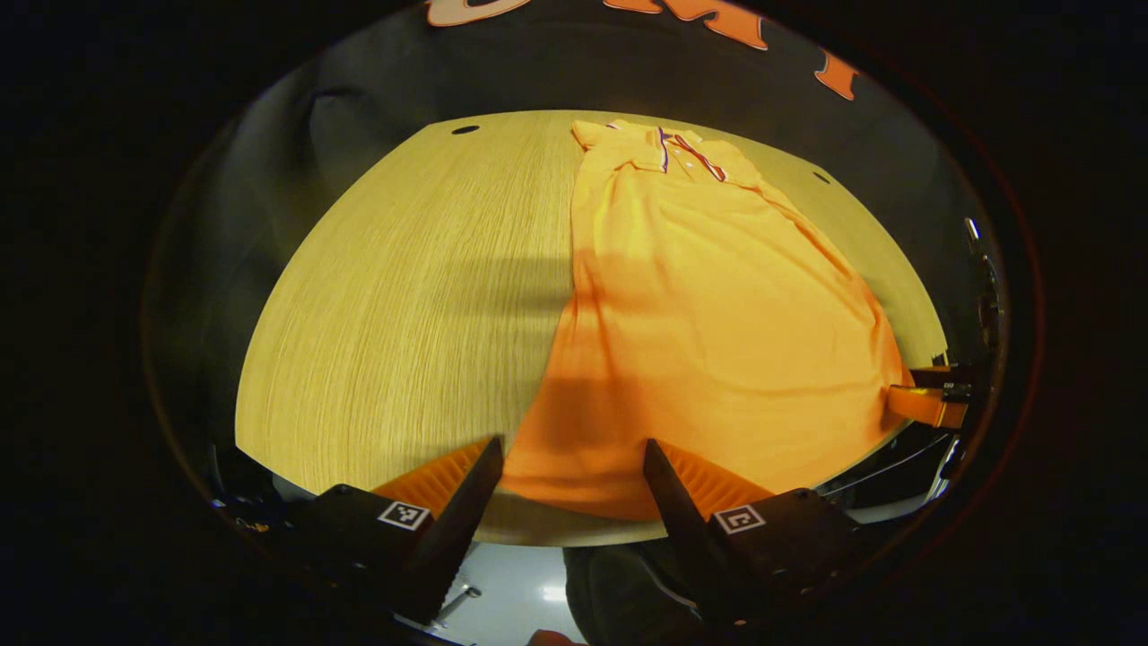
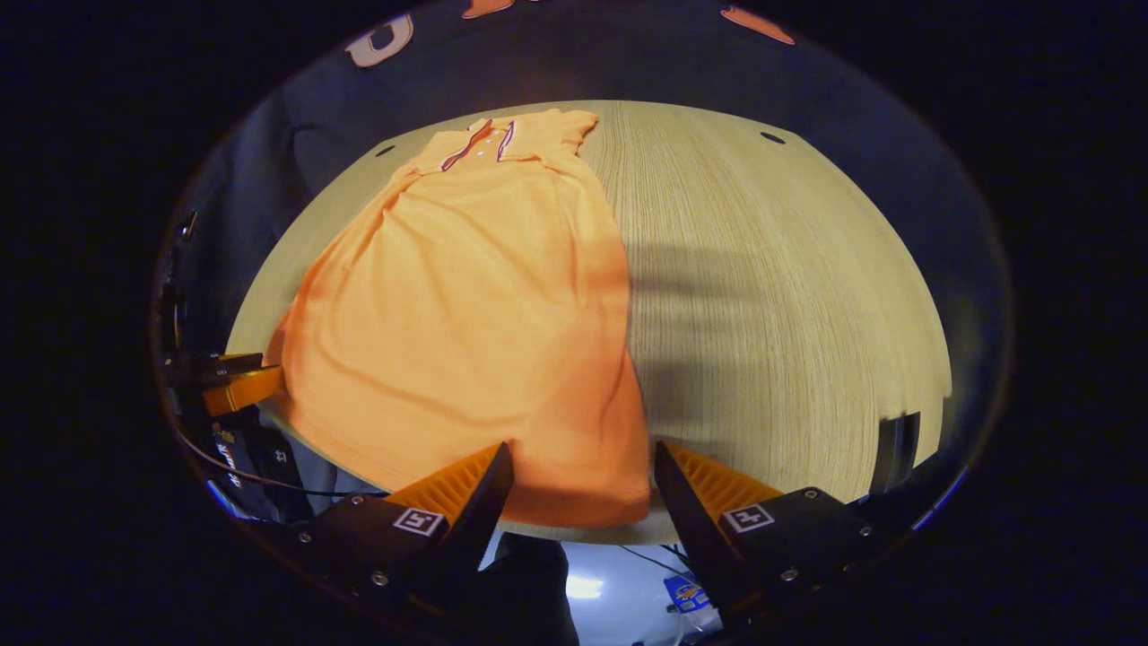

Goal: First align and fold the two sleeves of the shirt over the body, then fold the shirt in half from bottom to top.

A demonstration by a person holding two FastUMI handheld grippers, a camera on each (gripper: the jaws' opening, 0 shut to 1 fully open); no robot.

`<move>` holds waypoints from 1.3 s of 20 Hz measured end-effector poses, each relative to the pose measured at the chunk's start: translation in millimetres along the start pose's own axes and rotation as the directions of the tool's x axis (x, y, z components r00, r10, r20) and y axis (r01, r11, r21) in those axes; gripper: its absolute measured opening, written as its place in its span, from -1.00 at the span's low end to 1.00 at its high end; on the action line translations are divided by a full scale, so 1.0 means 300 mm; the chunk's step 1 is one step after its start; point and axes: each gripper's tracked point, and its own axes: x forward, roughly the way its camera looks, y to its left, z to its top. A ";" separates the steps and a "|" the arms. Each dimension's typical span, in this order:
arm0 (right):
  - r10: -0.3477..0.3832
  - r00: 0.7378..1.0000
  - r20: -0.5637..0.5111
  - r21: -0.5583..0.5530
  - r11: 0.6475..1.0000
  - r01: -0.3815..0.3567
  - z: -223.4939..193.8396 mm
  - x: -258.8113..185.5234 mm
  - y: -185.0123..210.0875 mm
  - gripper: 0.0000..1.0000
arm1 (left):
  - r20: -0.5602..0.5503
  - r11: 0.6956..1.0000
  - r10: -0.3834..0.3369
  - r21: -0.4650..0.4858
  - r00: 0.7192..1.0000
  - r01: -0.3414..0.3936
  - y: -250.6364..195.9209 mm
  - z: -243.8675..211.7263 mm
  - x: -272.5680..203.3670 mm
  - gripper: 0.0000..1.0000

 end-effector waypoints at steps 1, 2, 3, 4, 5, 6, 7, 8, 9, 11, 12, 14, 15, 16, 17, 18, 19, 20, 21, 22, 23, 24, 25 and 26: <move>0.001 1.000 -0.011 -0.023 1.000 -0.001 -0.011 -0.001 0.014 0.87 | -0.016 1.000 -0.003 0.010 1.000 0.003 -0.022 0.002 0.009 0.99; 0.004 1.000 -0.023 -0.044 0.999 -0.005 -0.021 -0.009 0.022 0.69 | -0.002 1.000 -0.003 0.009 1.000 0.003 -0.032 0.009 0.012 0.96; 0.003 0.999 -0.038 -0.057 0.998 -0.005 -0.031 -0.009 0.029 0.70 | -0.008 1.000 -0.004 0.002 1.000 0.004 -0.041 0.004 0.013 0.95; 0.000 0.999 -0.046 -0.047 0.999 -0.002 -0.033 -0.014 0.025 0.52 | 0.001 1.000 -0.005 -0.007 1.000 0.005 -0.043 0.004 0.004 0.87; -0.008 0.999 -0.042 -0.014 1.000 0.007 -0.027 -0.012 0.012 0.18 | -0.008 1.000 -0.008 -0.010 1.000 0.007 -0.056 -0.004 0.005 0.66; 0.002 0.999 -0.037 0.028 1.000 -0.001 -0.016 -0.012 0.007 0.03 | -0.003 1.000 -0.019 -0.008 1.000 0.019 -0.076 0.002 0.007 0.57; 0.043 0.999 -0.022 0.074 0.996 -0.041 -0.010 -0.006 0.019 -0.36 | -0.001 0.999 -0.029 -0.023 1.000 0.029 -0.102 0.006 0.017 0.10; 0.110 0.994 -0.021 0.116 0.987 -0.107 -0.007 -0.007 0.048 -0.59 | -0.007 1.000 -0.013 -0.017 1.000 0.013 -0.103 0.012 0.015 -0.37; 0.187 0.982 -0.019 0.163 0.970 -0.182 -0.009 -0.006 0.084 -0.72 | -0.005 1.000 -0.010 -0.001 1.000 0.010 -0.109 0.016 0.007 -0.84; 0.243 0.970 0.001 0.262 0.936 -0.234 -0.004 -0.003 0.088 -0.87 | -0.023 0.998 -0.064 -0.019 0.998 0.064 -0.156 0.013 0.008 -0.96; 0.260 0.966 -0.008 0.259 0.933 -0.249 -0.011 -0.013 0.087 -0.87 | -0.011 0.996 -0.082 -0.044 0.997 0.082 -0.171 0.026 -0.001 -0.96; 0.291 0.957 0.008 0.269 0.921 -0.283 0.006 -0.039 0.096 -0.87 | 0.006 0.992 -0.095 -0.082 0.995 0.095 -0.160 0.060 -0.023 -0.96; 0.307 0.951 0.017 0.277 0.913 -0.300 0.019 -0.055 0.099 -0.87 | 0.018 0.990 -0.098 -0.095 0.995 0.099 -0.153 0.074 -0.045 -0.96; 0.310 0.950 0.021 0.288 0.908 -0.303 0.031 -0.061 0.088 -0.87 | 0.039 0.989 -0.101 -0.105 0.994 0.105 -0.148 0.106 -0.064 -0.96; 0.334 0.942 0.032 0.298 0.897 -0.328 0.045 -0.079 0.103 -0.87 | 0.049 0.988 -0.100 -0.114 0.994 0.105 -0.139 0.135 -0.077 -0.96; 0.351 0.935 0.047 0.314 0.883 -0.347 0.067 -0.090 0.108 -0.87 | 0.060 0.987 -0.100 -0.121 0.993 0.107 -0.131 0.158 -0.092 -0.96; 0.372 0.927 0.056 0.330 0.869 -0.369 0.087 -0.095 0.117 -0.87 | 0.072 0.985 -0.104 -0.129 0.992 0.112 -0.123 0.184 -0.109 -0.95; 0.393 0.917 0.068 0.348 0.852 -0.391 0.115 -0.102 0.123 -0.87 | 0.083 0.983 -0.113 -0.138 0.990 0.124 -0.123 0.210 -0.120 -0.96; 0.411 0.908 0.080 0.367 0.835 -0.410 0.138 -0.116 0.125 -0.87 | 0.094 0.981 -0.119 -0.145 0.988 0.132 -0.118 0.233 -0.127 -0.96; 0.412 0.907 0.090 0.376 0.829 -0.414 0.167 -0.118 0.117 -0.87 | 0.103 0.980 -0.126 -0.144 0.987 0.140 -0.115 0.261 -0.134 -0.96; 0.406 0.908 0.106 0.375 0.829 -0.415 0.201 -0.119 0.110 -0.87 | 0.119 0.979 -0.130 -0.141 0.984 0.146 -0.109 0.288 -0.142 -0.96; 0.399 0.909 0.119 0.374 0.830 -0.413 0.234 -0.121 0.101 -0.87 | 0.132 0.979 -0.137 -0.136 0.982 0.155 -0.107 0.322 -0.146 -0.96; 0.390 0.911 0.132 0.384 0.827 -0.410 0.267 -0.130 0.093 -0.87 | 0.143 0.978 -0.141 -0.132 0.980 0.160 -0.106 0.356 -0.152 -0.96; 0.396 0.906 0.150 0.393 0.817 -0.422 0.306 -0.145 0.093 -0.87 | 0.155 0.978 -0.148 -0.125 0.977 0.168 -0.107 0.390 -0.155 -0.96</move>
